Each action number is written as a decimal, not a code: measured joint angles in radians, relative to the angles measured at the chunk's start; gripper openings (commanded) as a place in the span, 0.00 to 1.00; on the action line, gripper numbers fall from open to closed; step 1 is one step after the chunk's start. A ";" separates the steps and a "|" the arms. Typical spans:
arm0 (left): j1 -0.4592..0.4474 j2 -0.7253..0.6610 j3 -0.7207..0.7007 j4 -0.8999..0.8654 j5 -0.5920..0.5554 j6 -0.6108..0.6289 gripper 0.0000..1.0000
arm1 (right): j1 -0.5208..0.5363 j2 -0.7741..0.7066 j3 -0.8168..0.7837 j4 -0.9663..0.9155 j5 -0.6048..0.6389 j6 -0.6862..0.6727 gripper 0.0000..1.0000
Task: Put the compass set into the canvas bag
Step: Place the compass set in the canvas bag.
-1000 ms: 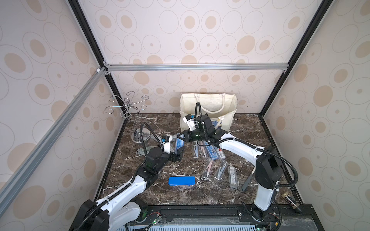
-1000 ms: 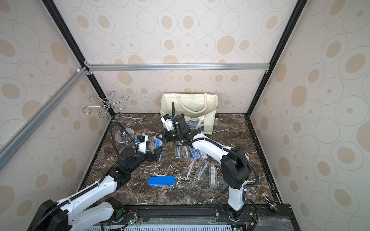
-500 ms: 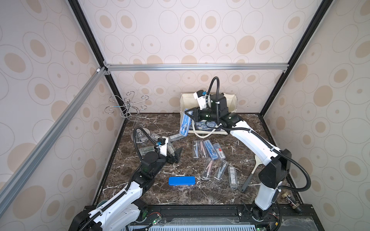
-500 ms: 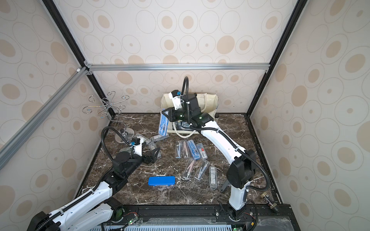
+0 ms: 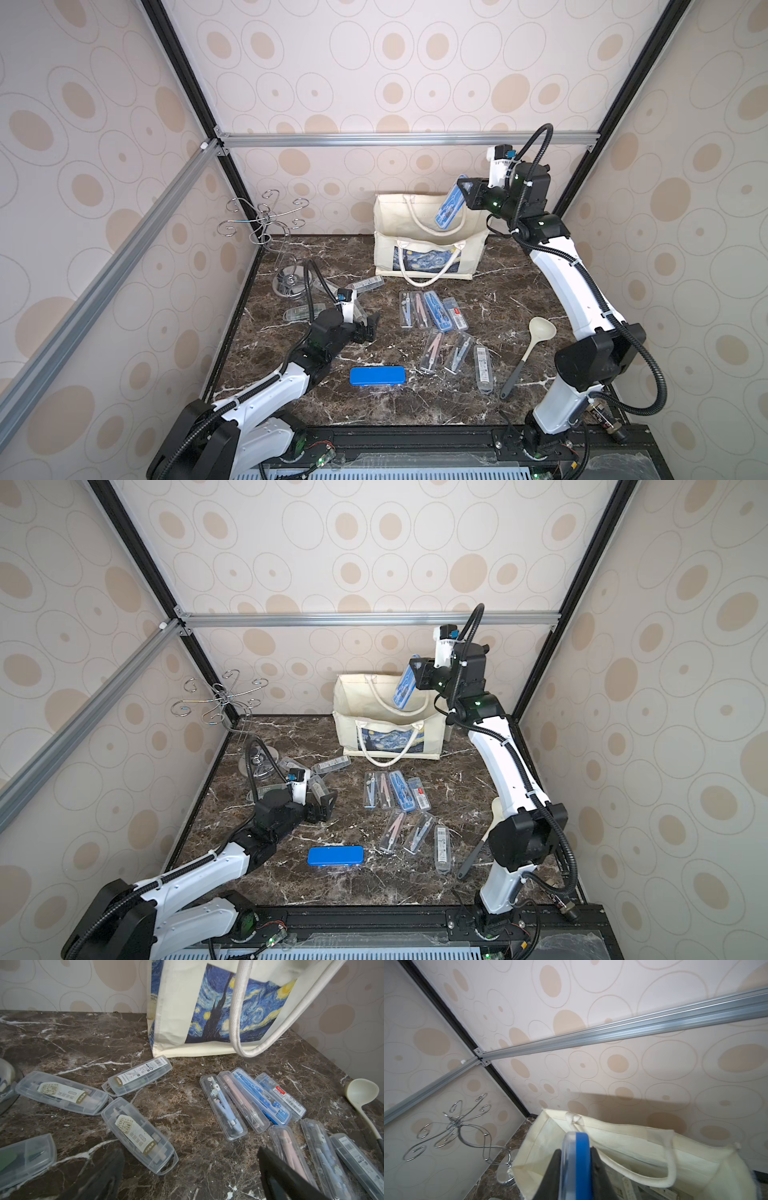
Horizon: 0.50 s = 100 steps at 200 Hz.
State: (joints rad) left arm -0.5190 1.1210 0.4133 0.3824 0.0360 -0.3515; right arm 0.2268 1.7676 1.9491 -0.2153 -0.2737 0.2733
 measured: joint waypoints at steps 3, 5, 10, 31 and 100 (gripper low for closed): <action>0.000 0.004 0.000 0.000 0.000 -0.002 1.00 | -0.003 0.008 0.002 0.002 0.009 -0.009 0.12; 0.000 0.008 0.001 0.000 0.001 -0.005 1.00 | -0.005 0.012 0.003 0.002 0.014 -0.014 0.12; 0.000 0.016 0.001 0.002 0.003 -0.010 1.00 | -0.008 0.024 0.005 0.003 0.027 -0.027 0.12; 0.000 0.055 0.016 -0.002 0.008 -0.031 1.00 | -0.010 0.085 0.007 0.005 0.070 -0.078 0.12; 0.000 0.200 0.104 -0.043 0.008 -0.085 1.00 | -0.008 0.221 -0.082 -0.023 0.146 -0.185 0.12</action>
State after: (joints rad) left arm -0.5190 1.3205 0.5171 0.3389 0.0444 -0.4362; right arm 0.2184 1.9888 1.8675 -0.2386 -0.1280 0.0879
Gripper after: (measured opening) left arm 0.993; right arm 0.194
